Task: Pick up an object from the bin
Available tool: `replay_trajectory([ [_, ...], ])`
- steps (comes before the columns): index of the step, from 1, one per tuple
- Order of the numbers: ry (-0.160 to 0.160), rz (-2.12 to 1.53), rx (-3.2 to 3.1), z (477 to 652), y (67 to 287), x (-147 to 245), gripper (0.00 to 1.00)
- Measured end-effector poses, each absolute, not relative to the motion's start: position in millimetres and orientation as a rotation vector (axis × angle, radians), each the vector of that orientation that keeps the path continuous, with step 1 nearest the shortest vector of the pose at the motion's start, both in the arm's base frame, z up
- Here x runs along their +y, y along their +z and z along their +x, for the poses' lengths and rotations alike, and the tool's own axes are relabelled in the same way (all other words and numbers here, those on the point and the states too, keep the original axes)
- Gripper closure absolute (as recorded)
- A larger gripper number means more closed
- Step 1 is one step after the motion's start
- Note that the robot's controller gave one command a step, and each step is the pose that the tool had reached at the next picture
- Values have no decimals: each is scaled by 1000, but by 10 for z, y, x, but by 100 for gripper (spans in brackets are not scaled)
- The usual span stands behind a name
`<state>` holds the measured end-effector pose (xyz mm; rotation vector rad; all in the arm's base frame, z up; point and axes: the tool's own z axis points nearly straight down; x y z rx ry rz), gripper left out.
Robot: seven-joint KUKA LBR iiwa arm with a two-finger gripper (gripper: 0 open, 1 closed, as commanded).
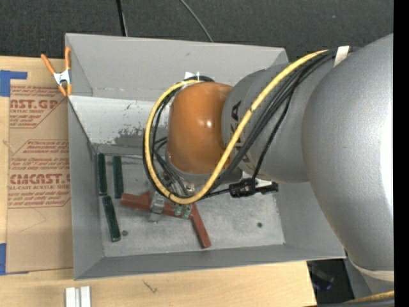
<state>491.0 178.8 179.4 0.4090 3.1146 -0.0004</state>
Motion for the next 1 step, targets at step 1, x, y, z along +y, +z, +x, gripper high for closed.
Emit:
replay_trajectory([
  [1, -4, 420, 3119, 4853, 2253, 1726, 100],
])
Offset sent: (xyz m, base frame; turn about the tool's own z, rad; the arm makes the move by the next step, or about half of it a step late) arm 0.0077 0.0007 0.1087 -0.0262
